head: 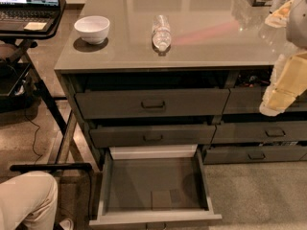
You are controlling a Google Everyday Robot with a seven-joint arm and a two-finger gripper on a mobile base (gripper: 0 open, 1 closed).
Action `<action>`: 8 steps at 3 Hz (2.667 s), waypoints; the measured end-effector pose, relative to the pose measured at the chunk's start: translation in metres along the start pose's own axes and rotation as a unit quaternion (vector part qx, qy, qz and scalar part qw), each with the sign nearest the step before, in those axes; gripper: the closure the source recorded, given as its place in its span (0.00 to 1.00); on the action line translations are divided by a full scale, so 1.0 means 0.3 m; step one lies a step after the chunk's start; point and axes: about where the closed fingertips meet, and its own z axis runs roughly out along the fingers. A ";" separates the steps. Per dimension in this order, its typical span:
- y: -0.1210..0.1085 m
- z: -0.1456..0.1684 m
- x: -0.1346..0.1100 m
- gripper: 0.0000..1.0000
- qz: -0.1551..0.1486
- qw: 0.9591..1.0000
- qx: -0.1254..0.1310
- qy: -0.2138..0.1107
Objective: Place water bottle into bottom drawer
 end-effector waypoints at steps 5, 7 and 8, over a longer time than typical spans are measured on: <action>-0.405 0.132 -0.285 0.00 0.150 0.975 0.111 -0.118; -0.440 0.222 -0.324 0.00 0.177 0.972 0.097 -0.121; -0.513 0.413 -0.406 0.00 0.217 0.964 0.079 -0.129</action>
Offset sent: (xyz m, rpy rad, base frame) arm 0.0529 0.0171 0.0125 0.1207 -0.0782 -0.0634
